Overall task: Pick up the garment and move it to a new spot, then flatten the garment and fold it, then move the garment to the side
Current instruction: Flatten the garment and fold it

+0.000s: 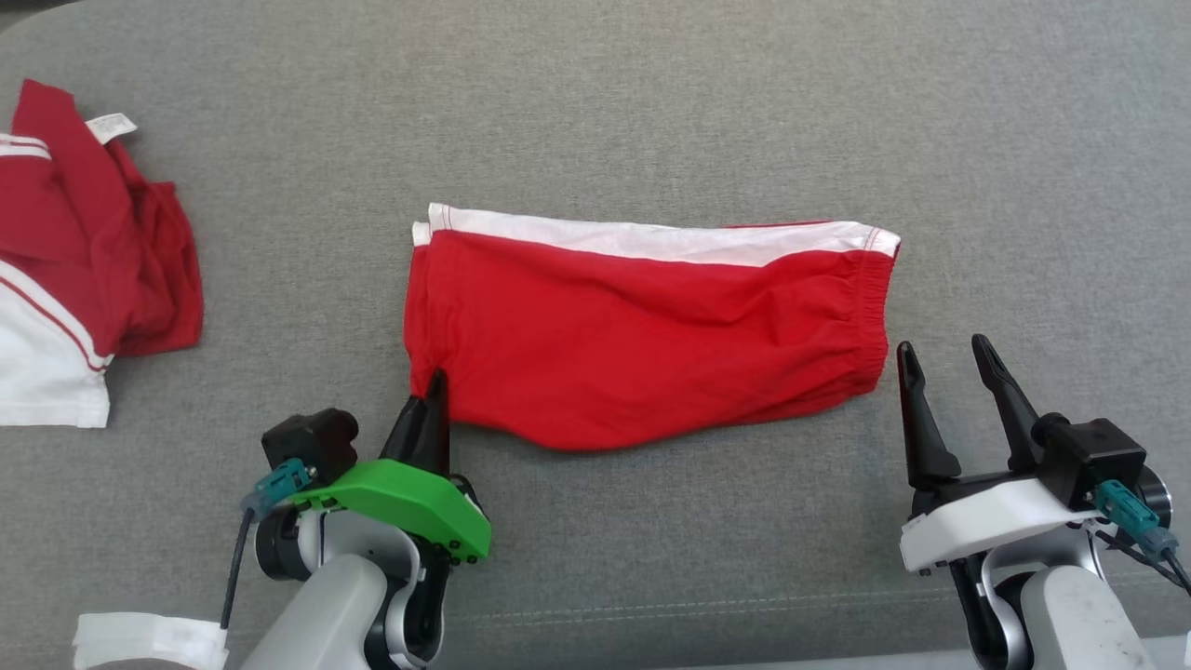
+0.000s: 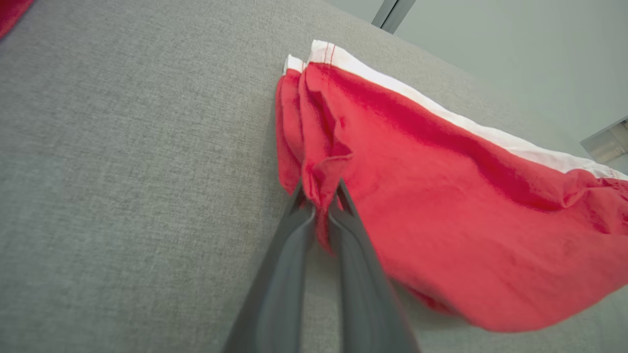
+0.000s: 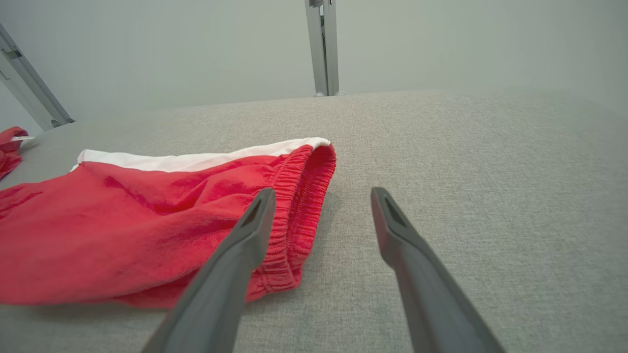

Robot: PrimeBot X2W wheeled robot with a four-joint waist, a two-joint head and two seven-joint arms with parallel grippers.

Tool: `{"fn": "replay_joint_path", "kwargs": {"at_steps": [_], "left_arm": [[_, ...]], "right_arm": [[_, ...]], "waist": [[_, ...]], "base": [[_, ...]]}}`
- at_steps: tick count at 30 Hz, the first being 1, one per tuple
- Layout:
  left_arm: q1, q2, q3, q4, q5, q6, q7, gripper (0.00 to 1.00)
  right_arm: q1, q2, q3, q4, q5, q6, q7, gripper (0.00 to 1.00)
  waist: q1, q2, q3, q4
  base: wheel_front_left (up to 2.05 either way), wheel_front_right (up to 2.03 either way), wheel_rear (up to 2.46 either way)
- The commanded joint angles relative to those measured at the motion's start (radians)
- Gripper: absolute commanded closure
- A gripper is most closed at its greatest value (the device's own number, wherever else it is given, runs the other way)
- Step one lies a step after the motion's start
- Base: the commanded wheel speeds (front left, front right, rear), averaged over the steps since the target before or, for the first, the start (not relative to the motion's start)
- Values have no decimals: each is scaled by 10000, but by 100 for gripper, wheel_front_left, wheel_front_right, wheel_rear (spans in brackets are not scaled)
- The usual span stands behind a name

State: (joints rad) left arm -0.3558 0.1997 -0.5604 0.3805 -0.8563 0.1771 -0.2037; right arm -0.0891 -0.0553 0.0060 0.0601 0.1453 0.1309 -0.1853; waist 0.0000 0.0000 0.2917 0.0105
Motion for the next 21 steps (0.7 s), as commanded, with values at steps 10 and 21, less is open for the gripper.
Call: {"fn": "replay_joint_path", "kwargs": {"at_steps": [10,21], "left_arm": [[687,194,-362,-975,108,364,366,0],[74,1386,210,-1992,1279,539,-408,0]], "right_arm": [[177,-146,114,-153,21,-3,474,0],[-123,-78,266,78,318,-3,297,0]], "waist": [[0,0,-582,651],[0,0,-839,149]], "base": [[0,0,0],[0,0,0]]}}
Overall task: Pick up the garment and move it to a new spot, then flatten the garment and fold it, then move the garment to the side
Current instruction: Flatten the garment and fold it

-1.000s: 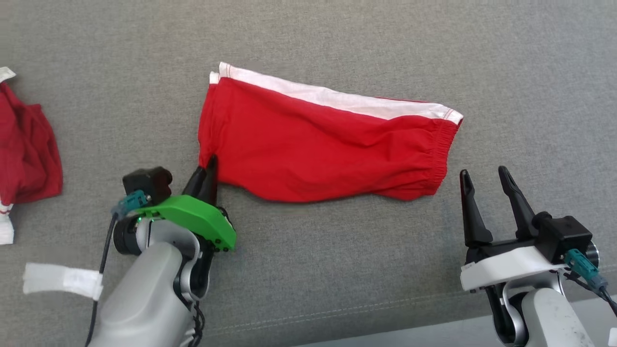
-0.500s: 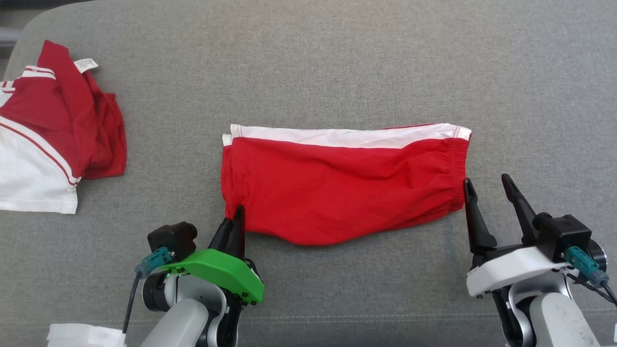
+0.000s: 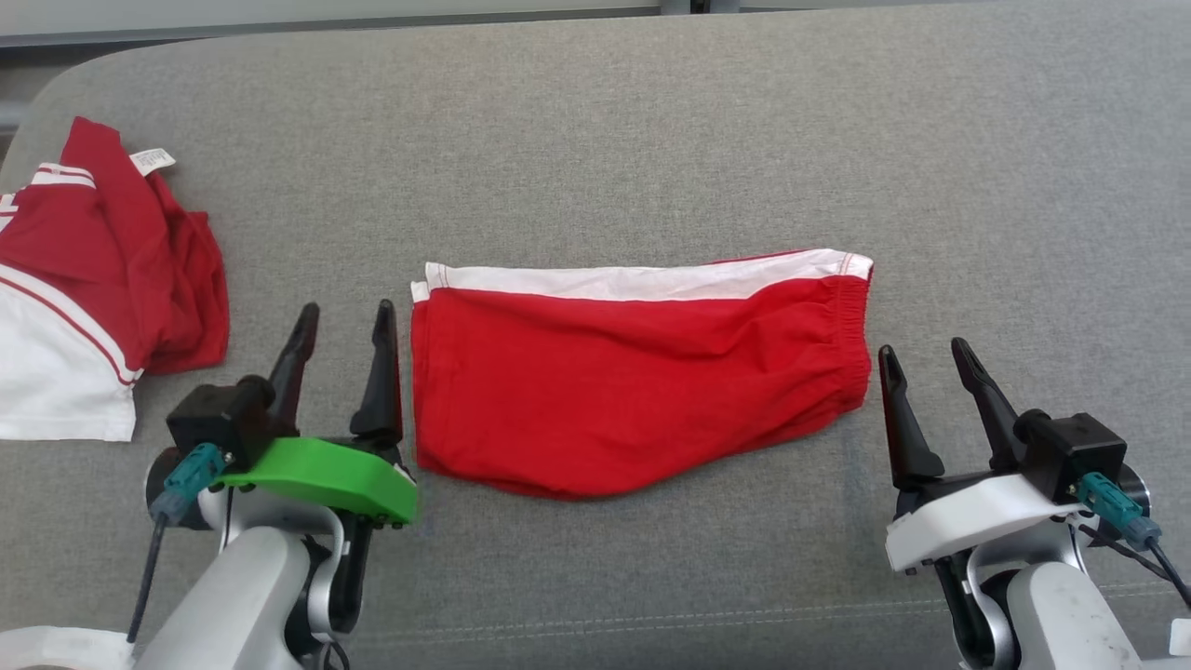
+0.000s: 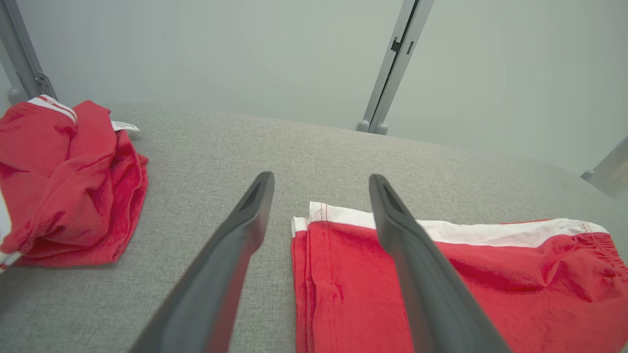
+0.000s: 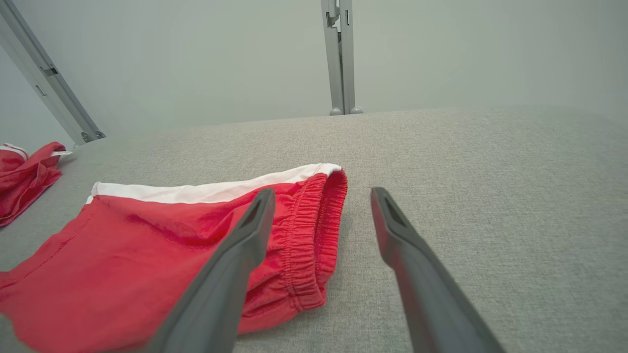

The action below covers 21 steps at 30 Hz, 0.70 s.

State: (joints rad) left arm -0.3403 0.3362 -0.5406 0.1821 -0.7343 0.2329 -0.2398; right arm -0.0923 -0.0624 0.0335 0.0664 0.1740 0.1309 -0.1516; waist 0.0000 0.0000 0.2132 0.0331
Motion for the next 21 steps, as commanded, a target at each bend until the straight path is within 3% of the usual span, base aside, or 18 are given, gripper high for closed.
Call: {"fn": "replay_joint_path", "kwargs": {"at_steps": [1,8,16,21], "left_arm": [[-133,131,126,-16,157,-50,-96,0],[374,461,1019,224,719,-157,-260,0],[1833,-15,2513,-409,1714,-548,-248,0],[2708,-316,2930,-582,2395,-812,-249,0]], "right_arm": [[-151,-6,37,82,72,-3,-69,0],[-369,-40,265,746,249,-3,-286,0],[-71,-94,244,1109,321,-3,-376,0],[275,-117,201,1223,400,-3,-273,0]], "waist": [[0,0,-82,-135],[0,0,-506,-397],[0,0,-1130,-300],[0,0,-1578,-215]], "base": [[0,0,0],[0,0,0],[0,0,0],[0,0,0]]}}
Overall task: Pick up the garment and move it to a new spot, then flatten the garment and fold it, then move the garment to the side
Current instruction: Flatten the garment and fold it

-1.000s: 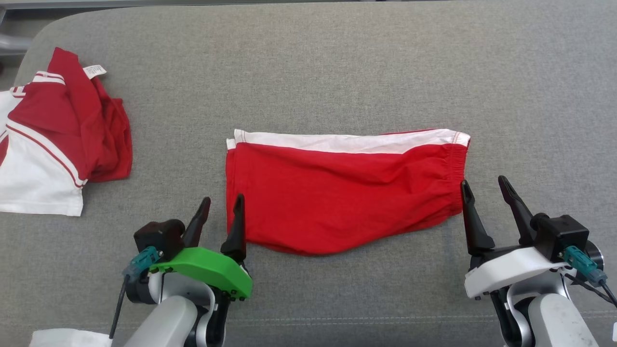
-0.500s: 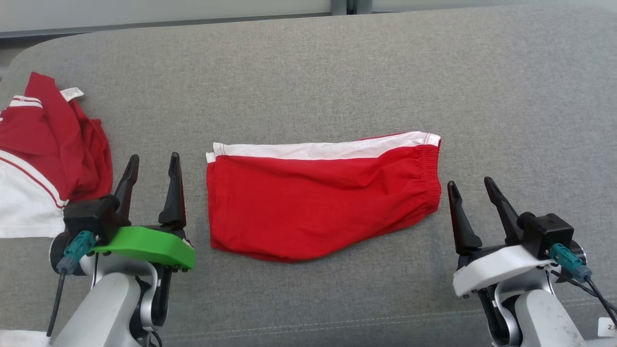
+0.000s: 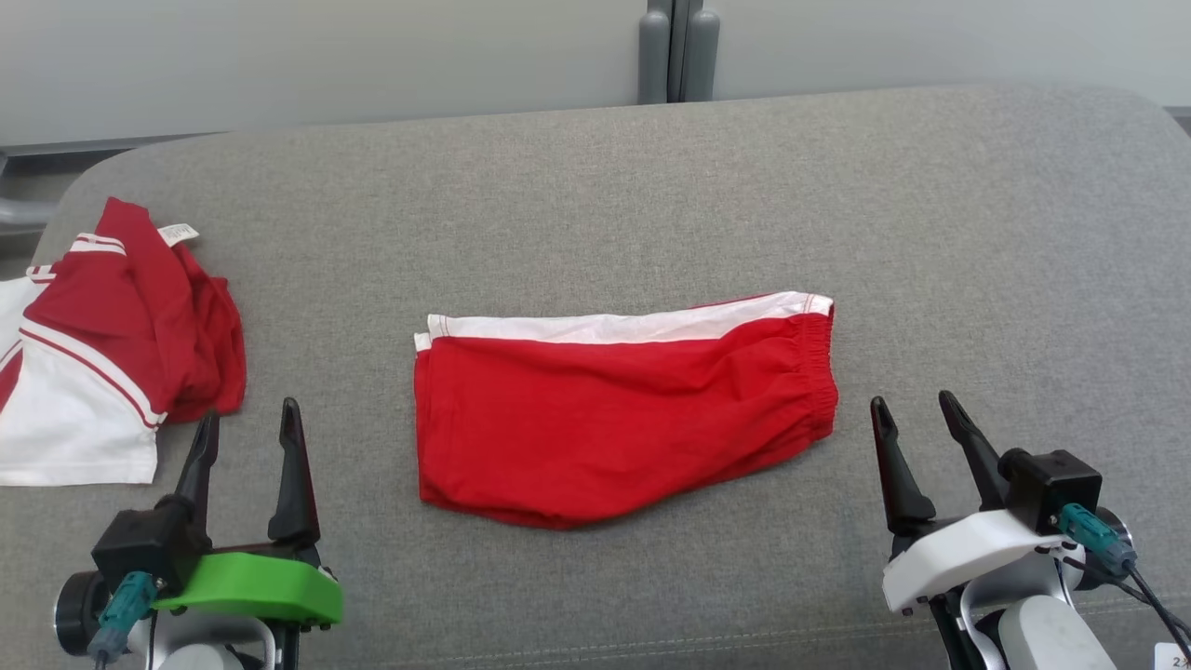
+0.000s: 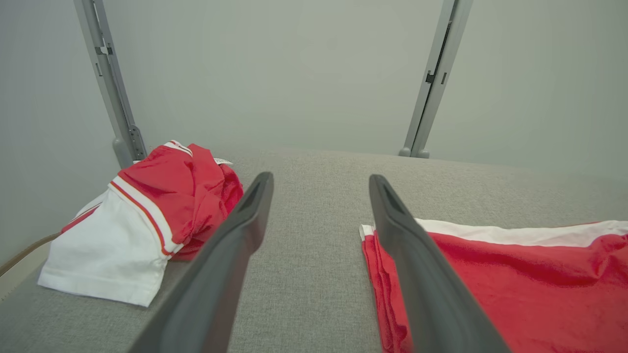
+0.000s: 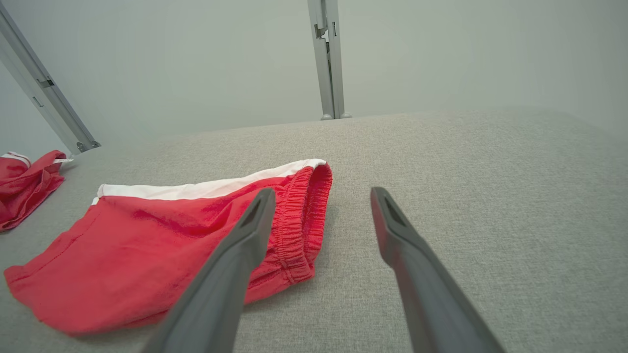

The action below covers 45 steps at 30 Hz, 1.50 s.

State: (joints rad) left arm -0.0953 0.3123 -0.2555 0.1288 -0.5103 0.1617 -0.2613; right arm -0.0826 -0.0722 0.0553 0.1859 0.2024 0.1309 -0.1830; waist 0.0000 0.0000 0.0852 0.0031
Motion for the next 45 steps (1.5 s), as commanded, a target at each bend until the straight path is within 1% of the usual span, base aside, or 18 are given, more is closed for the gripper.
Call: {"fn": "replay_joint_path", "kwargs": {"at_steps": [1,8,14,20,24,29,35,40,45], "left_arm": [[358,-115,125,-78,293,-150,-33,0],[802,-270,191,148,755,-363,-34,0],[670,-315,233,471,882,-597,-35,0],[305,-412,137,708,958,-734,-35,0],[-123,-510,-2,861,1086,-846,-35,0],[-537,-636,-153,916,1204,-966,-35,0],[-938,-827,-201,950,1377,-1118,-35,0],[-1153,-1040,-198,1042,1450,-1280,-36,0],[-1289,-1248,-82,1176,1602,-1430,-36,0]], "right_arm": [[238,-17,-32,42,112,-3,59,0],[657,1,-104,52,178,-3,233,0],[759,22,-143,-30,218,-3,385,0],[513,-24,-145,-7,387,-3,490,0],[27,-255,-7,285,535,-2,488,0],[-825,-585,313,1212,948,-2,672,0],[-1862,-899,651,2537,1301,-5,574,0],[-2517,-1051,969,3520,1584,-5,691,0],[-2919,-1144,1283,4255,1970,-6,759,0]], "waist": [[0,0,-375,101],[0,0,-745,207],[0,0,-791,213],[0,0,-548,231],[0,0,-139,472],[0,0,323,775],[0,0,865,1112],[0,0,1226,1242],[0,0,1403,1267]], "base": [[0,0,0],[0,0,0],[0,0,0],[0,0,0],[0,0,0],[0,0,0],[0,0,0],[0,0,0],[0,0,0]]}}
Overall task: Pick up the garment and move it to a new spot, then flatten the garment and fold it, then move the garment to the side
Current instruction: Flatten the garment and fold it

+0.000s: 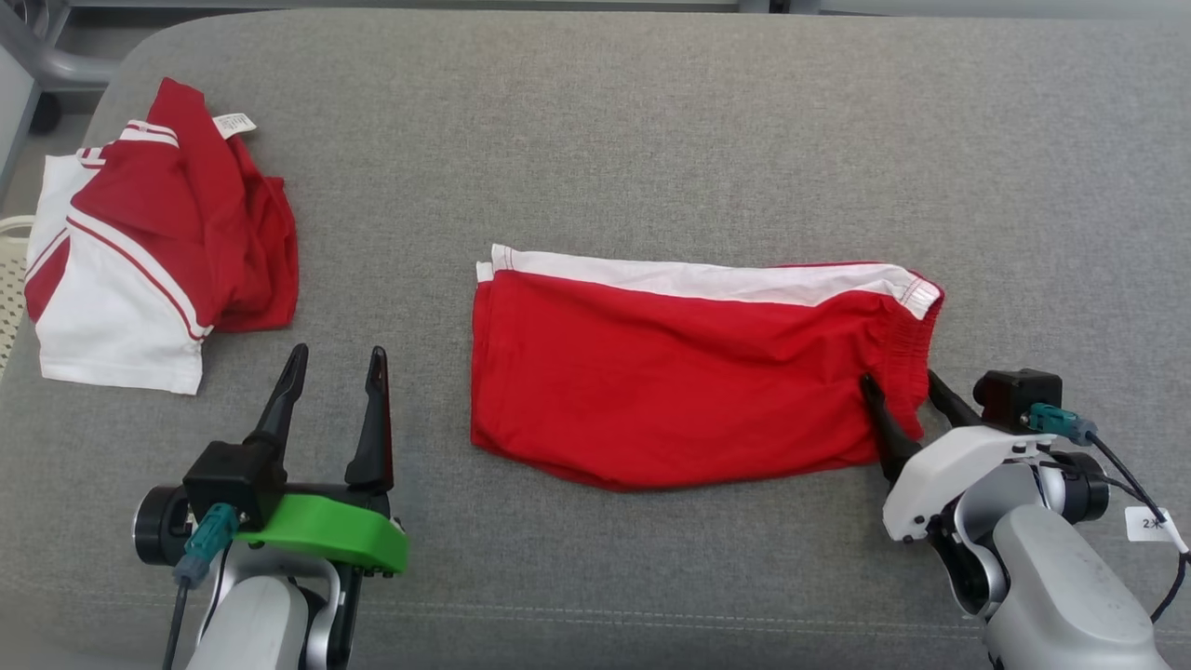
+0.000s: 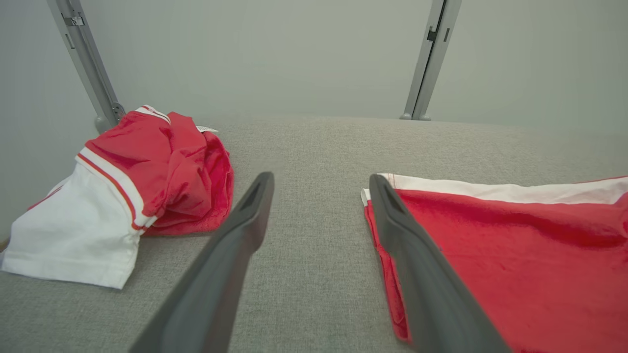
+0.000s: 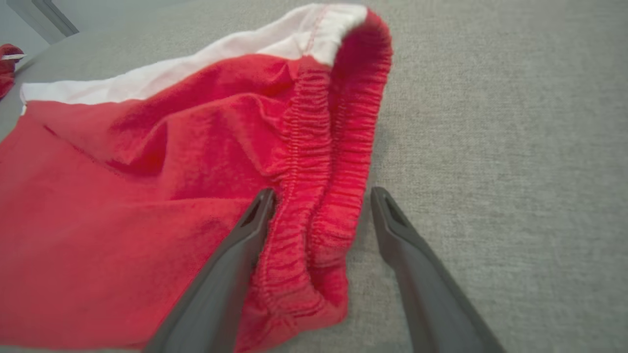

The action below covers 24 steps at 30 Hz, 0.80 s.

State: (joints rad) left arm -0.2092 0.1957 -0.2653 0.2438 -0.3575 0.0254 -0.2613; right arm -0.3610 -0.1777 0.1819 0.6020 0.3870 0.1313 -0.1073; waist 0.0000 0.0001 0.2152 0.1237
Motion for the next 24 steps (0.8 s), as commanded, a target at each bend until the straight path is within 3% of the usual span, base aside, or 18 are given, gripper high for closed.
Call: {"fn": "replay_joint_path", "kwargs": {"at_steps": [1,7,8,9,14,24], "left_arm": [[-159,-115,43,36,116,-78,-36,0],[-242,-227,205,131,254,-191,-36,0],[-262,-254,231,146,293,-222,-36,0],[-276,-275,255,160,313,-238,-36,0],[-269,-396,380,241,427,-326,-36,0],[-233,-537,720,339,565,-454,-36,0]], "right_arm": [[-193,-95,52,229,178,-10,16,0],[-395,-26,530,699,717,-9,190,0],[-432,-9,667,750,841,-4,272,7],[-454,-6,770,754,973,-4,236,100],[-538,-194,1012,765,1588,-12,116,100],[-262,-985,137,926,2120,-15,-462,100]], "waist": [[0,-1,127,56],[0,-1,199,4],[0,-1,203,-9],[0,-1,207,-23],[0,-1,198,-138],[0,-1,83,-438]], "base": [[0,0,0],[0,0,0],[0,0,0],[0,0,0],[0,0,0],[0,0,0]]}}
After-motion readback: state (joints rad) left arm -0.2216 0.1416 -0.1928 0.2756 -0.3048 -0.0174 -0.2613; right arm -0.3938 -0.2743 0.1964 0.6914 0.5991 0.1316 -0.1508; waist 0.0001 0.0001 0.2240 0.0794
